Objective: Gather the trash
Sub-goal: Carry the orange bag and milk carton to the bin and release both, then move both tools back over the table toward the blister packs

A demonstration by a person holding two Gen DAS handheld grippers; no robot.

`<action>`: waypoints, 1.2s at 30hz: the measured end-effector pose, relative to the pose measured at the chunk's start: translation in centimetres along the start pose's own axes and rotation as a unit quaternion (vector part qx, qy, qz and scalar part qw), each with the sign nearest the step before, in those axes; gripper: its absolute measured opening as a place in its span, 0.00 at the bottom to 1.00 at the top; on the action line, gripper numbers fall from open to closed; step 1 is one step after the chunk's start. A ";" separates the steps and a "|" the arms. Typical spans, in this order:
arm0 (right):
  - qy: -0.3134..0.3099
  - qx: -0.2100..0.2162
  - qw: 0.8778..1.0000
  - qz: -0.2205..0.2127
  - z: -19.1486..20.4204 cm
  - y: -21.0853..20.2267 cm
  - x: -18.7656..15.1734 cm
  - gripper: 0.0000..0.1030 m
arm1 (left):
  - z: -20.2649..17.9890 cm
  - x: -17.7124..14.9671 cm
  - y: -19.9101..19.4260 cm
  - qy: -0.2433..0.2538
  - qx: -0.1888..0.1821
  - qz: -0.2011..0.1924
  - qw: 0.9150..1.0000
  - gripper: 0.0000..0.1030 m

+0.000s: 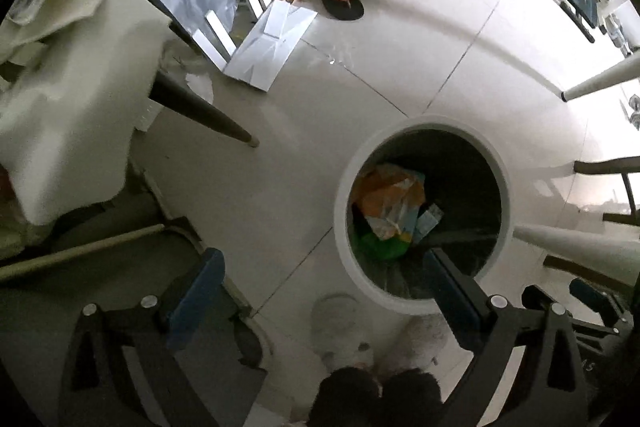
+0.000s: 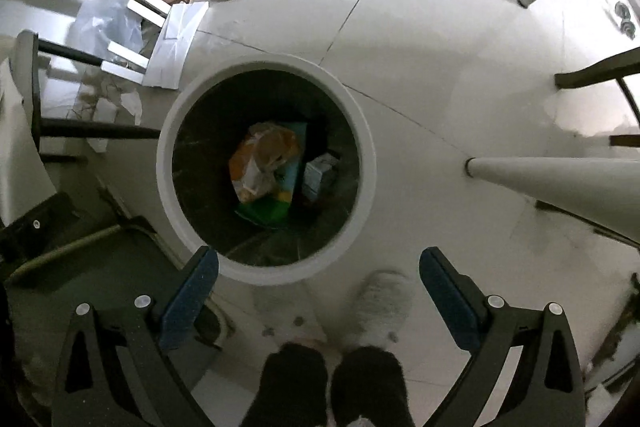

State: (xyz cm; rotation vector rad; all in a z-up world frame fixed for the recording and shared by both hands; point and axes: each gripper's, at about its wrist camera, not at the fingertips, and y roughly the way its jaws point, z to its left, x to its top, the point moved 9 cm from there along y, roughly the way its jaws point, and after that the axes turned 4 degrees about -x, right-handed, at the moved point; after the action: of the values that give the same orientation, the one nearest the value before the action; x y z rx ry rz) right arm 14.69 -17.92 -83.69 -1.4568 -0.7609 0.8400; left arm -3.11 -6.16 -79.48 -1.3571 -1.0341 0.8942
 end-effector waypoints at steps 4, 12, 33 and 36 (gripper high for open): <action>0.002 -0.025 1.000 -0.016 -0.6 -3.2 -0.9 0.99 | -0.7 -0.8 -2.1 0.022 0.009 -0.003 1.000 0.98; 0.012 -0.024 0.999 -0.028 -1.2 -11.4 -3.0 0.99 | -1.3 -3.0 -8.3 0.036 0.011 0.003 0.999 0.98; 0.070 -0.001 0.997 -0.040 -6.2 -41.5 -1.0 0.99 | -9.0 2.7 -34.2 0.128 0.036 -0.097 0.986 0.98; 0.067 -0.015 0.997 -0.023 -9.9 -42.9 1.8 0.99 | -13.2 6.7 -35.1 0.197 0.065 -0.124 0.970 0.98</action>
State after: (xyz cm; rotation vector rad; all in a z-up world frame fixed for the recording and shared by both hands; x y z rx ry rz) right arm 25.11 -19.17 -40.87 -1.5013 -0.7064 0.6904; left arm 8.85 -5.50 -43.35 -1.2012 -0.7982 0.4715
